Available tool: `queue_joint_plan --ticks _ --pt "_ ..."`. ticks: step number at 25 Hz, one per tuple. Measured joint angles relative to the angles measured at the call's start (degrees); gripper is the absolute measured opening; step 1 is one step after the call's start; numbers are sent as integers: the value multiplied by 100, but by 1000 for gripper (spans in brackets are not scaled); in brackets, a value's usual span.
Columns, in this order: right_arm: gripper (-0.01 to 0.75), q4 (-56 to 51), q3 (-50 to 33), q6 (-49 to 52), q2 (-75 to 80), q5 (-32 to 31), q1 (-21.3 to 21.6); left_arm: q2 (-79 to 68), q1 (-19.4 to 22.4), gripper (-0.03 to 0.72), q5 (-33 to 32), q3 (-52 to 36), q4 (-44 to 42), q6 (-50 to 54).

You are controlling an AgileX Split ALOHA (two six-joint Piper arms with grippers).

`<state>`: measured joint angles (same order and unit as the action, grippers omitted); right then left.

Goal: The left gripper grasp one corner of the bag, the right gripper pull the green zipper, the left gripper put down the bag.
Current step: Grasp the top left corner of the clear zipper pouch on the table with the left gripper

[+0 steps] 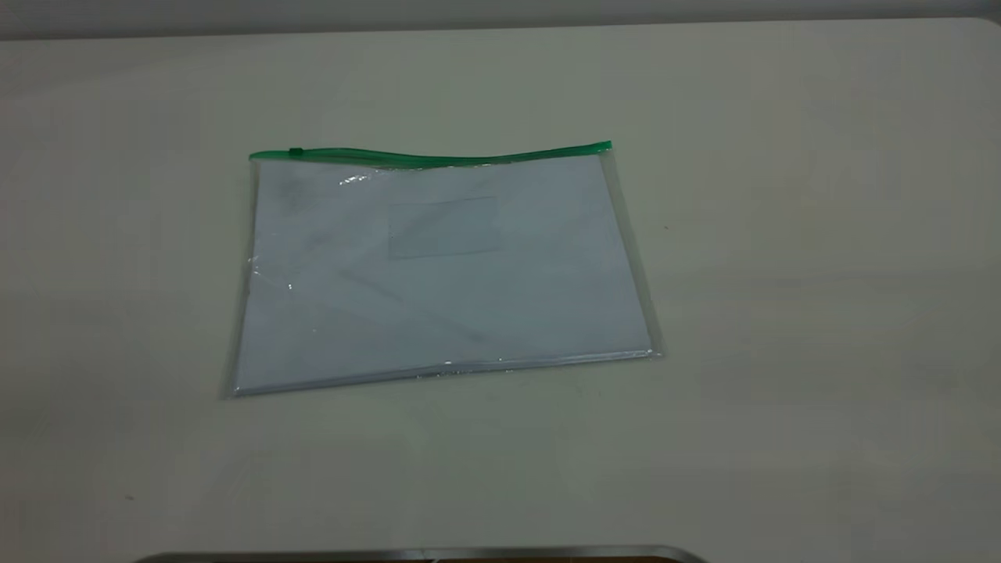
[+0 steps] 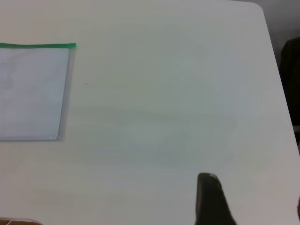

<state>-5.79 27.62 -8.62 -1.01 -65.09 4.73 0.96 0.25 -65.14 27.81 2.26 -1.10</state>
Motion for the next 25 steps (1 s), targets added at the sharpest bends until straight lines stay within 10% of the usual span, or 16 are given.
queue_joint_plan --ticks 25 --pt "472 0 0 146 0 5 0 -6751 -27 568 2048 1796 1872 -1259"
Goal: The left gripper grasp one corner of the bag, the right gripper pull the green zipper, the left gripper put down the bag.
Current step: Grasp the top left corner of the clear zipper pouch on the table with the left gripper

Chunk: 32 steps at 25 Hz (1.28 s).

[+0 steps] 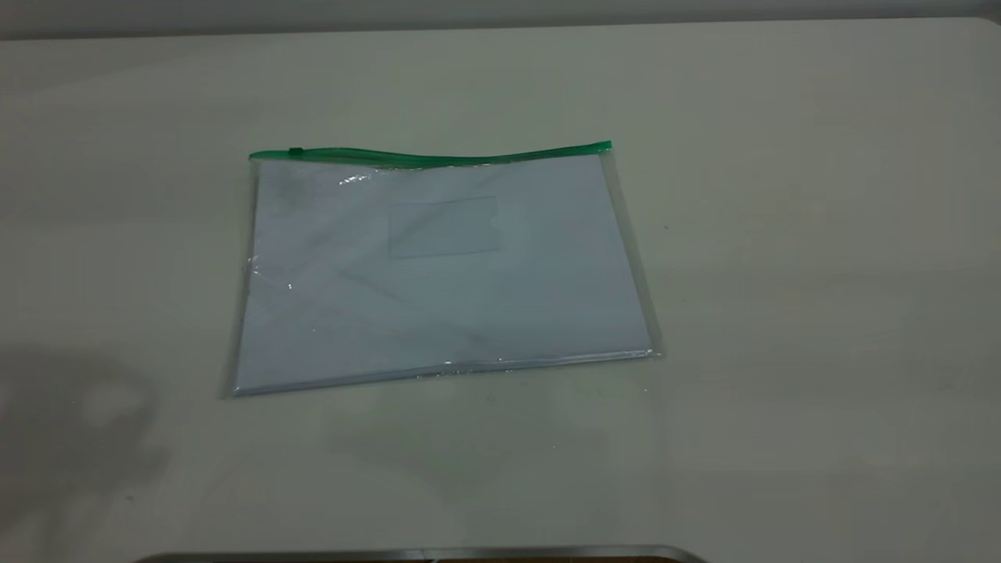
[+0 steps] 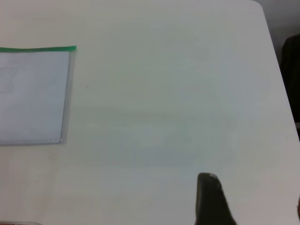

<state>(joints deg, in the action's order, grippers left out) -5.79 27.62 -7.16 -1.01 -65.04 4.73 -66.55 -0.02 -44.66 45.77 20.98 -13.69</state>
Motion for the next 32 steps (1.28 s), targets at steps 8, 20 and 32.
queue_joint_plan --ticks 8,20,32 --pt "472 0 0 6 0 0 0 -2017 0 568 331 1008 68 -666" --pt "472 0 0 6 0 0 0 -4385 0 568 256 2616 84 -634" --pt "472 0 0 6 0 0 0 -6244 0 568 -17 4131 124 -690"
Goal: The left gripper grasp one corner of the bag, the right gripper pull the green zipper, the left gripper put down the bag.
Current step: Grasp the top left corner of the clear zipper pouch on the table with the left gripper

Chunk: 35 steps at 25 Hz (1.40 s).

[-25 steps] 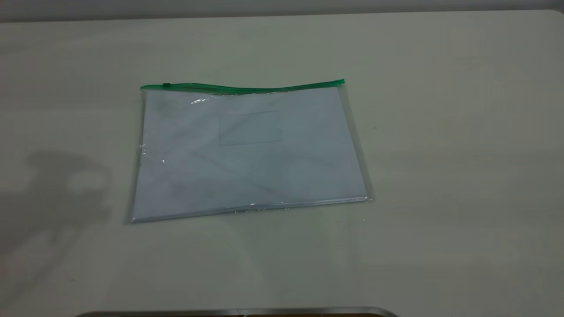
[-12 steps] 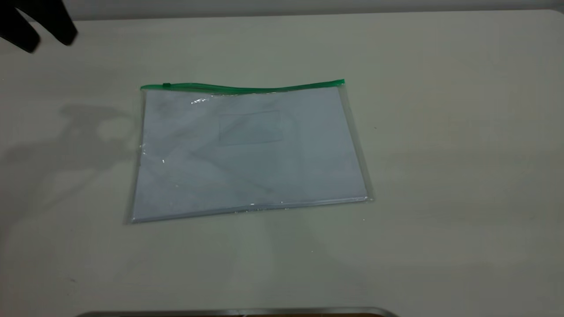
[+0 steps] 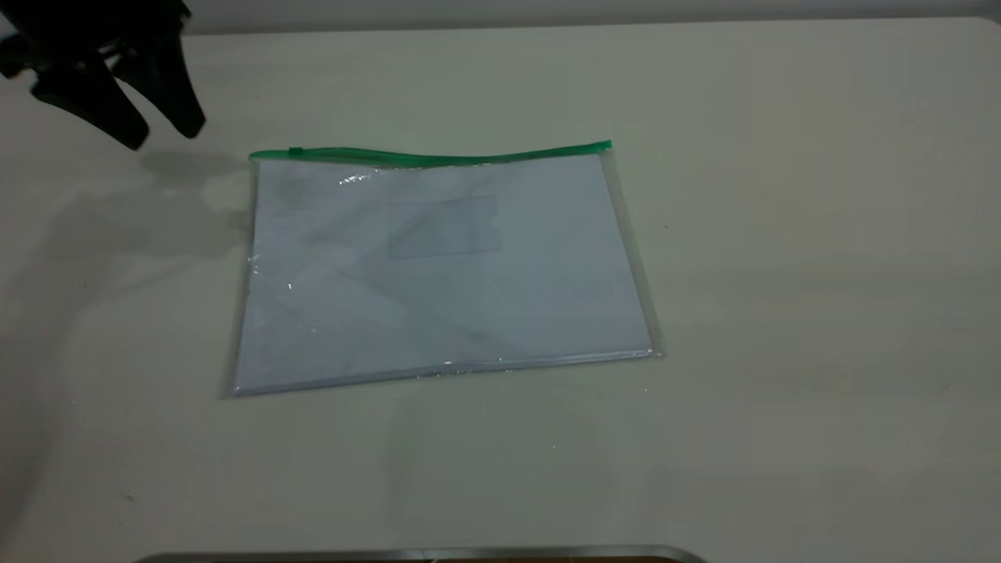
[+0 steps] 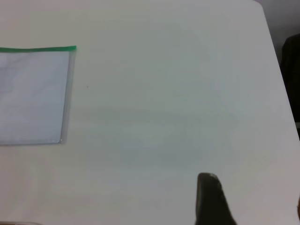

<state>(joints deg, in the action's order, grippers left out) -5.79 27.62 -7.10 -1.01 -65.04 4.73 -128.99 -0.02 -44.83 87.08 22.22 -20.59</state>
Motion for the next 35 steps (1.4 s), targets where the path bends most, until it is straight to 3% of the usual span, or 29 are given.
queue_joint_plan --ticks 7,17,23,30,35 --pt "472 0 0 0 0 0 0 -724 0 568 79 359 694 -963" --pt "472 0 0 0 0 0 0 -1252 0 568 692 367 1650 -2198" --pt "472 0 0 0 0 0 0 -1520 2 568 925 372 2624 -2883" --pt "472 0 0 0 0 0 0 -1726 2 565 944 404 3682 -3666" --pt "472 0 0 0 0 0 0 -1746 0 531 941 404 3883 -3920"
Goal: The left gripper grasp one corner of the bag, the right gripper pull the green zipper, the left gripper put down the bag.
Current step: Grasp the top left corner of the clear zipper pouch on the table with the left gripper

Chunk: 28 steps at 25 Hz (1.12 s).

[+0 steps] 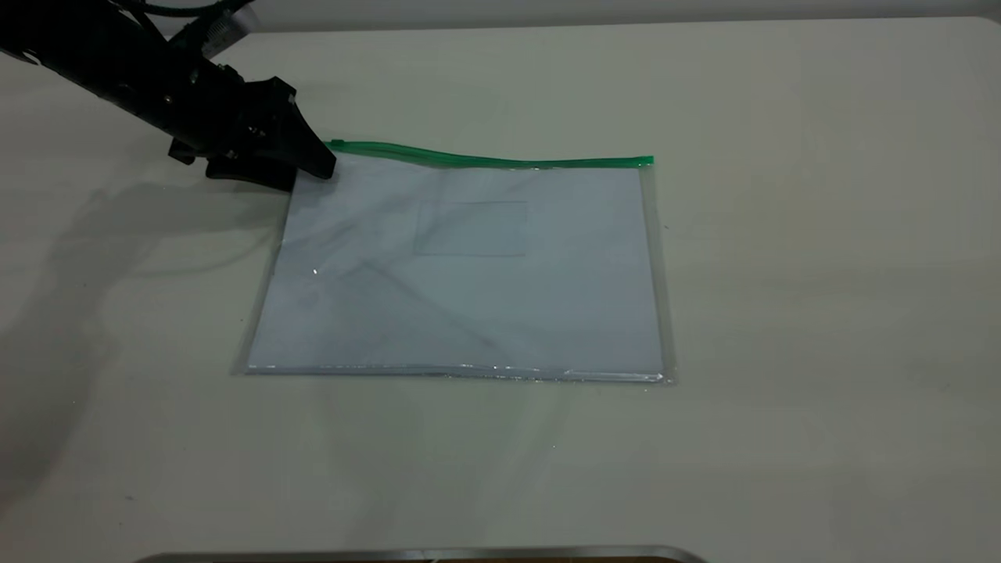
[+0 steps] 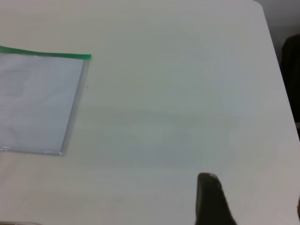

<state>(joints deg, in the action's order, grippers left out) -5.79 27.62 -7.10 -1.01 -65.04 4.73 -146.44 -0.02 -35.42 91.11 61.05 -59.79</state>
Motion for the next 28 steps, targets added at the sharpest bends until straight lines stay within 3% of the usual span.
queue_joint_plan --ticks 16,25,28 --pt "472 0 0 0 0 0 0 -69 0 519 263 5 57 -34" --pt "472 0 0 17 0 0 0 -209 0 516 -303 5 581 -532" --pt "472 0 0 17 0 0 0 -227 0 474 -441 5 755 -827"
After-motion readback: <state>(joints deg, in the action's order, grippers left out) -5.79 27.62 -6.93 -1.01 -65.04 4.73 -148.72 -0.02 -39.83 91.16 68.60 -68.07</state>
